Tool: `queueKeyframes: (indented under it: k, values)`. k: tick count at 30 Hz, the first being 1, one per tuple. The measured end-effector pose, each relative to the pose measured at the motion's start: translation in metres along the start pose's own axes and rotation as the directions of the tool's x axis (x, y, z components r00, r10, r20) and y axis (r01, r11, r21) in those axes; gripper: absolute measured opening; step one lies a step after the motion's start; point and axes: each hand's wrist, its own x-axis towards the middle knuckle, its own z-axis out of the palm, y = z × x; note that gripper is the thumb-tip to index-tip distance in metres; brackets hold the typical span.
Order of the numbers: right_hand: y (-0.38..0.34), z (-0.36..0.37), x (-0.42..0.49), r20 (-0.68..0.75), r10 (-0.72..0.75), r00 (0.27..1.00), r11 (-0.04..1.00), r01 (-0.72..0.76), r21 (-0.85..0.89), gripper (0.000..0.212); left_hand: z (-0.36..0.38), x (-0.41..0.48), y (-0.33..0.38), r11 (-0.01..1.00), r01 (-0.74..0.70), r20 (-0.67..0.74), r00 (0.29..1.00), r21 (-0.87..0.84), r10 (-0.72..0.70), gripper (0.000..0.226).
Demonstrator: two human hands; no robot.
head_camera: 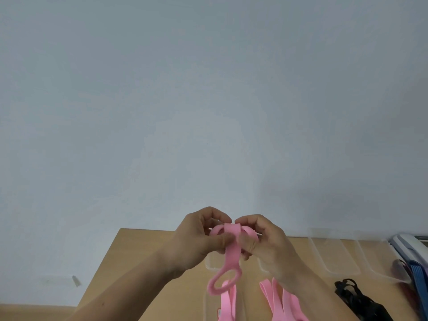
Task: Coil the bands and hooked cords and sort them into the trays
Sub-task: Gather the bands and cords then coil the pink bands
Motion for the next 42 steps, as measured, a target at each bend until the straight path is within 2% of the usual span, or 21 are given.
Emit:
queueKeyframes:
  k: [3, 6, 10, 14, 20, 24, 27, 31, 35, 38, 42]
  values:
    - [-0.002, 0.001, 0.001, 0.001, 0.065, 0.998, 0.998, -0.065, 0.023, 0.064, 0.001, -0.001, -0.001, 0.997, -0.053, 0.0, 0.999, 0.058, 0.053, 0.024]
    - [-0.003, 0.003, 0.0, -0.005, 0.085, 0.996, 0.996, -0.085, -0.038, 0.065, 0.004, -0.002, -0.002, 0.991, -0.084, -0.011, 0.996, 0.106, 0.086, 0.023]
    - [0.0, 0.002, -0.002, -0.054, 0.043, 0.998, 0.994, -0.048, -0.094, 0.025, 0.006, -0.002, -0.004, 0.985, -0.08, -0.023, 0.996, 0.15, 0.084, 0.027]
    - [-0.001, 0.002, -0.003, -0.058, 0.014, 0.998, 0.998, -0.017, -0.055, 0.015, 0.006, -0.001, -0.003, 0.984, -0.042, -0.011, 0.999, 0.175, 0.045, 0.033]
    - [-0.004, 0.001, -0.005, -0.049, -0.018, 0.999, 0.999, 0.016, -0.04, 0.027, 0.005, -0.003, -0.001, 0.992, 0.066, 0.077, 0.994, 0.104, -0.074, 0.034]
    - [-0.003, -0.002, -0.007, -0.036, -0.014, 0.999, 1.0, 0.013, -0.015, 0.03, 0.002, -0.004, 0.004, 0.994, 0.11, 0.156, 0.982, -0.021, -0.105, 0.041]
    - [-0.004, -0.002, -0.007, -0.004, -0.021, 1.0, 1.0, 0.021, -0.003, 0.032, 0.003, -0.003, 0.004, 0.989, 0.127, 0.136, 0.984, -0.077, -0.116, 0.038]
    - [-0.002, -0.002, -0.006, 0.024, -0.021, 0.999, 1.0, 0.021, 0.0, 0.035, 0.005, -0.003, 0.002, 0.995, 0.067, 0.067, 0.996, -0.08, -0.062, 0.031]
    - [-0.003, -0.003, -0.002, -0.024, 0.052, 0.998, 0.997, -0.051, 0.05, 0.029, 0.007, -0.003, 0.0, 0.999, -0.027, 0.06, 0.998, -0.035, 0.029, 0.027]
    - [-0.004, -0.001, 0.0, -0.013, 0.101, 0.995, 0.994, -0.1, 0.038, 0.033, 0.008, -0.002, -0.001, 0.995, -0.103, 0.051, 0.993, 0.001, 0.103, 0.026]
    - [-0.006, -0.001, 0.003, -0.042, 0.113, 0.993, 0.993, -0.112, 0.028, 0.045, 0.007, -0.001, -0.007, 0.992, -0.118, 0.032, 0.993, 0.038, 0.116, 0.027]
